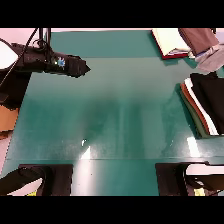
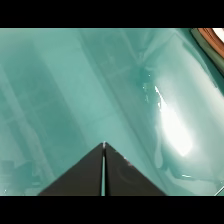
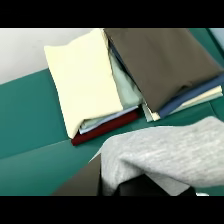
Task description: Fold the shirts.
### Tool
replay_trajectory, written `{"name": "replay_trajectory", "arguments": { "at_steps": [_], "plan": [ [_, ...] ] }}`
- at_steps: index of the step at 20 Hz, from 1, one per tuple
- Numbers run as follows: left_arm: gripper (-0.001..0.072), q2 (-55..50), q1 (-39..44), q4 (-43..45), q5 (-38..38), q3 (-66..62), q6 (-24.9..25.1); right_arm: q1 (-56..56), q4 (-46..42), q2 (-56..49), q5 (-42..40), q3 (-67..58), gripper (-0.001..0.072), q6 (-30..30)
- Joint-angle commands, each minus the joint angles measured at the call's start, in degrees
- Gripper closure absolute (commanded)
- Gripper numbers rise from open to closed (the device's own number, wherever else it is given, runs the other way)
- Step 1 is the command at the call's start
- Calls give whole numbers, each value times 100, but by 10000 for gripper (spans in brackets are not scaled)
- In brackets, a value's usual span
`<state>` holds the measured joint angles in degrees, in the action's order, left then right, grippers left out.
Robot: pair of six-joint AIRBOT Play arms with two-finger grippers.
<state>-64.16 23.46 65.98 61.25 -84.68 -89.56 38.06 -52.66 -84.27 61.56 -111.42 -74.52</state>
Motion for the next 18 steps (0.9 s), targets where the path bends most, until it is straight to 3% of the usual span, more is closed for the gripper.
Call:
{"name": "replay_trajectory", "arguments": {
  "at_steps": [1,5,9,12,13,15,16,18],
  "plan": [
    [687,0,0,2,28,0,4,249,-9,498,291,651,695,4],
    [687,0,0,4,28,0,162,763,-127,1294,966,1950,695,210],
    [687,0,0,2,2,0,306,1169,-1316,2240,1362,3458,693,188],
    [687,0,2,-4,4,0,439,1635,-1593,2780,1449,4505,681,101],
    [687,0,0,0,4,0,455,1792,-1685,2889,1510,4752,598,103],
    [686,0,2,-4,7,0,455,2081,-1845,3049,1517,5132,214,94],
    [687,0,0,-2,4,0,455,2227,-1910,3075,1552,5174,142,-7],
    [687,0,2,-2,-28,0,455,2428,-1882,3051,1685,4948,137,-223]
  ]
}}
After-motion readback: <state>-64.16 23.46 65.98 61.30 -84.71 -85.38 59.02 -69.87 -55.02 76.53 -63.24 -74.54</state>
